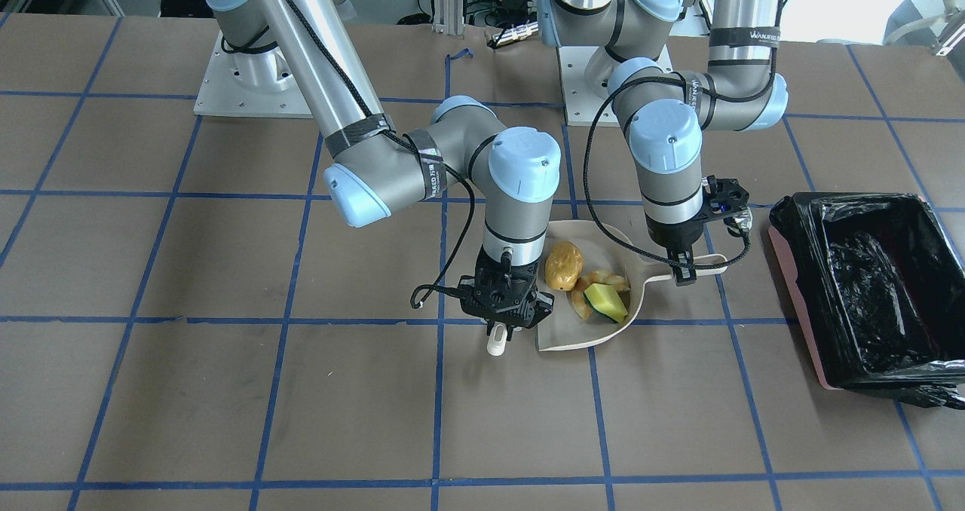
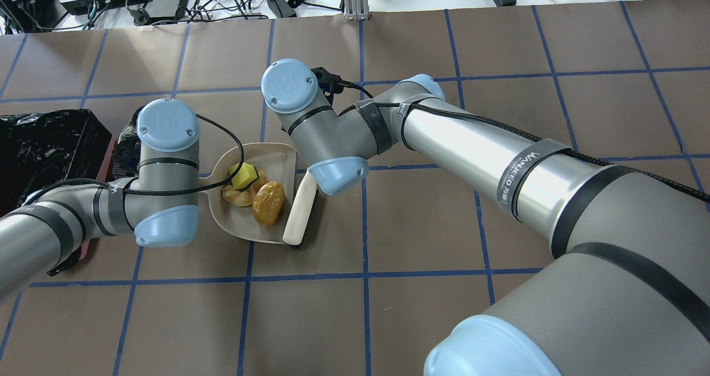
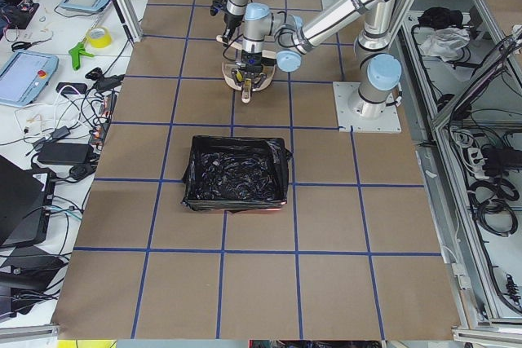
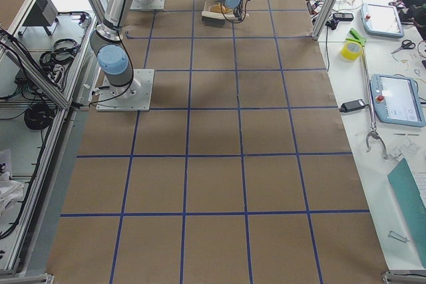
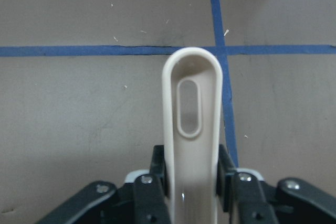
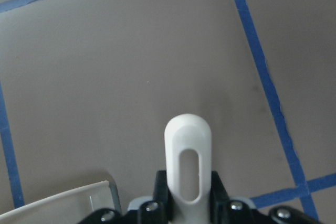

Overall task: Sweep and dump trash into bin
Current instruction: 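Sweep the golden lump into the dustpan with the right gripper's brush, then lift the brush away while the left gripper carries the dustpan toward the bin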

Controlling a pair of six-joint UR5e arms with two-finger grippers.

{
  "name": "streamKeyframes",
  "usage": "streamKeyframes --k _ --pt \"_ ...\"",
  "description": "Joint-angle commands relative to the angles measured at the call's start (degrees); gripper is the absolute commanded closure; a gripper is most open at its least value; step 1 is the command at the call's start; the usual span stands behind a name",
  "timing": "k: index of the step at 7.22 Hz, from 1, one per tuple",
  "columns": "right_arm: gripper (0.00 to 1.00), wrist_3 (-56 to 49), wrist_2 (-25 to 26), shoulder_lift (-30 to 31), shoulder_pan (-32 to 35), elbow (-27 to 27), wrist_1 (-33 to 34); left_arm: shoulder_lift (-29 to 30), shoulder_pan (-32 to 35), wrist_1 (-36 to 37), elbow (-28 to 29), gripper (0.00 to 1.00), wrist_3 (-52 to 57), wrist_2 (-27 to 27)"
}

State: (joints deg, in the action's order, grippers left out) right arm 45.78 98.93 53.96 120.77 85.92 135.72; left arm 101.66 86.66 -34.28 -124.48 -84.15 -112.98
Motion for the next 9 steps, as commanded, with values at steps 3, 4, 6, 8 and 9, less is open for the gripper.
streamKeyframes --k 3,4,6,8,9 --pt "1.0 -3.7 -0.4 2.6 -2.9 0.2 -2.1 -0.1 0.0 -0.2 0.3 1.0 0.6 0.4" --pt "1.0 -7.3 -0.4 4.6 -5.3 0.3 -4.0 -0.1 -0.1 -0.1 0.5 1.0 1.3 0.4" --pt "1.0 -15.0 -1.2 8.1 -11.6 0.4 -7.6 -0.6 -0.4 -6.0 3.4 1.0 1.4 2.6" --pt "1.0 -27.0 -6.2 10.7 -21.0 0.3 -10.6 -1.0 -0.6 -14.6 8.6 1.0 0.9 6.3" --pt "1.0 -33.9 -6.7 11.1 -25.2 0.3 -10.6 -1.0 -1.0 -16.7 10.3 1.0 1.4 8.2"
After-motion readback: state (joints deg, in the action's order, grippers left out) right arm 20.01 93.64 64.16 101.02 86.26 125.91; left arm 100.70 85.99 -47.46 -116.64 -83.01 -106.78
